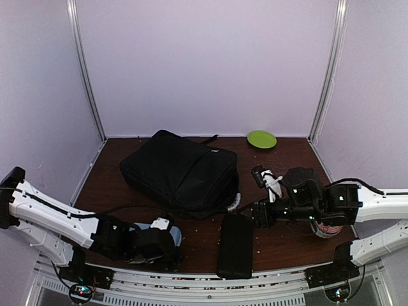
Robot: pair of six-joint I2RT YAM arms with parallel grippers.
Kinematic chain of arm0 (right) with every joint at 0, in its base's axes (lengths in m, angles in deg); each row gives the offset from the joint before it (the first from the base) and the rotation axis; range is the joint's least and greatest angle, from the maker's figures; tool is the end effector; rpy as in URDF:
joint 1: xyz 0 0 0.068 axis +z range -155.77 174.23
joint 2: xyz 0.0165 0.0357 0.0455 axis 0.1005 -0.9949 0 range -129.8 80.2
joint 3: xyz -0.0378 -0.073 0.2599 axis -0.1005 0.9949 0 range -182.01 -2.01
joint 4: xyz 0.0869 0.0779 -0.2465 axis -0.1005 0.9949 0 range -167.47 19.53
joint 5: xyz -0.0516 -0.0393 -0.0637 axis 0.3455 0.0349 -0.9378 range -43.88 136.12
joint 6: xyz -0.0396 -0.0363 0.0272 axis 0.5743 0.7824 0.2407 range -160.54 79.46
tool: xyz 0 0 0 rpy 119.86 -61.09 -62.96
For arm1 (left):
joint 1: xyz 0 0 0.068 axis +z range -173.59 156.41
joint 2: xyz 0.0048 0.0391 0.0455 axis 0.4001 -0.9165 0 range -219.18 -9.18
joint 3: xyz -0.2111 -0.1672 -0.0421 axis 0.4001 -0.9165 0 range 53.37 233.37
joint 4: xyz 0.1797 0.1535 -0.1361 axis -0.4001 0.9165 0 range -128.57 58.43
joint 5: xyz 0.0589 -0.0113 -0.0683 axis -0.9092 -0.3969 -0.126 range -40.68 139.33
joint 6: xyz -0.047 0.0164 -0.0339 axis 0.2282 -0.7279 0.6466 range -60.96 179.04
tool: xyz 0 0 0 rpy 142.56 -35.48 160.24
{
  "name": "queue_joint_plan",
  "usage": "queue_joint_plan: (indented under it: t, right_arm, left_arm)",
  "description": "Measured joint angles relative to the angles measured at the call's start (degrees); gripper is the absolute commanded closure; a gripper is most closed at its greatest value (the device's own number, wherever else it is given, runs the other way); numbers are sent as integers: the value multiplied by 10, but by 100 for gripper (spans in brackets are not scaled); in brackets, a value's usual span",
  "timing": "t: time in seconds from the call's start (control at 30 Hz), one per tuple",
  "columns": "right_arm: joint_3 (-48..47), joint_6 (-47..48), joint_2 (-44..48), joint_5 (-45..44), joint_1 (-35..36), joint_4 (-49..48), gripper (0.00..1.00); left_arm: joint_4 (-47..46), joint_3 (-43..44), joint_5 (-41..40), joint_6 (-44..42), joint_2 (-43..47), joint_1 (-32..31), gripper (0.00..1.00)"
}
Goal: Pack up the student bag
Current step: Move the stationery to the center of the board.
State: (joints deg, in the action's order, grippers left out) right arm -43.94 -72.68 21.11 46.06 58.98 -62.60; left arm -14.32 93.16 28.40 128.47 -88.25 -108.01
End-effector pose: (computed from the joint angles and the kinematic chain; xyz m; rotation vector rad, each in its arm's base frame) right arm 0.1061 0.2245 0.2585 -0.6442 2.2050 0.9515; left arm 0.0410 -0.2557 0.1527 0.2312 2.6356 -0.4950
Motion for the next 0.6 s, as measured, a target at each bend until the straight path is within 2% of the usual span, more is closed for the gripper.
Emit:
queue_joint_plan:
  t: [0.13,0.27,0.43,0.6]
  right_arm:
    - [0,-7,-30,0,17,-15,45]
    - [-3,-13,-76,3,42,-42,45]
    - [-28,-26,-162,17,72,-80,45]
    - [-99,-37,-260,32,113,-99,45]
  left_arm:
    - [29,-3,-18,-3,79,6,7]
    - [41,-46,-40,5,211,37,9]
    - [63,-127,-55,11,359,140,13]
    - [72,-138,-52,-13,379,249,14]
